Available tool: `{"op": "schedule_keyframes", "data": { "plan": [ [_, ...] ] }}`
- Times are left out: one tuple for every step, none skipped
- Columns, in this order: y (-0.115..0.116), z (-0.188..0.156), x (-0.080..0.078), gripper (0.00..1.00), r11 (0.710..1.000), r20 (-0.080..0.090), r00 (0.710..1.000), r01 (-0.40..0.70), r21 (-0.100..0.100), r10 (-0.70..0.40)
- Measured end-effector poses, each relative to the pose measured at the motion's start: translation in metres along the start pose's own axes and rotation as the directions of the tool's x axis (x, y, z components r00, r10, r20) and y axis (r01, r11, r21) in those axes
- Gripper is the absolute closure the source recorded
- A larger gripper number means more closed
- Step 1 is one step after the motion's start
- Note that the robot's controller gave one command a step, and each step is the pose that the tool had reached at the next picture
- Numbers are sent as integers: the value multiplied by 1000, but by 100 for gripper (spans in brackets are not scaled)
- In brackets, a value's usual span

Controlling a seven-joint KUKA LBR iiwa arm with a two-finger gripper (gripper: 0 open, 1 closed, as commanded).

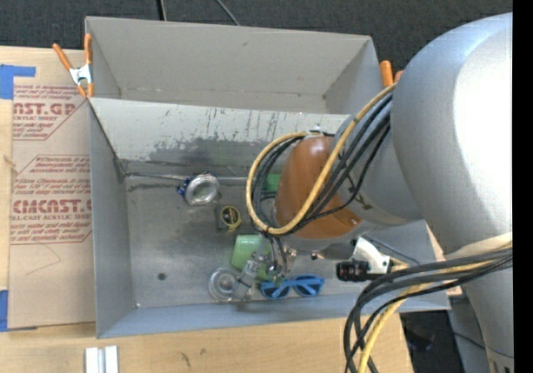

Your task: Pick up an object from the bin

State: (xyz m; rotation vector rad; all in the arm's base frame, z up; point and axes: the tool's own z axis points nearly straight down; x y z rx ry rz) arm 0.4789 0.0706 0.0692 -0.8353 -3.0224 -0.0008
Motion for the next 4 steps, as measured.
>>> {"op": "schedule_keyframes", "data": {
  "plan": [
    [1, 0, 1, 0, 1000, 2, 1000, 2, -1, -2],
    [3, -4, -1, 100, 1000, 5, 1000, 3, -5, -3],
    [4, -73, -1, 100, 1000, 10, 1000, 4, -5, -4],
    [5, -122, -1, 100, 1000, 9, 1000, 6, -4, -6]
  ]
}}
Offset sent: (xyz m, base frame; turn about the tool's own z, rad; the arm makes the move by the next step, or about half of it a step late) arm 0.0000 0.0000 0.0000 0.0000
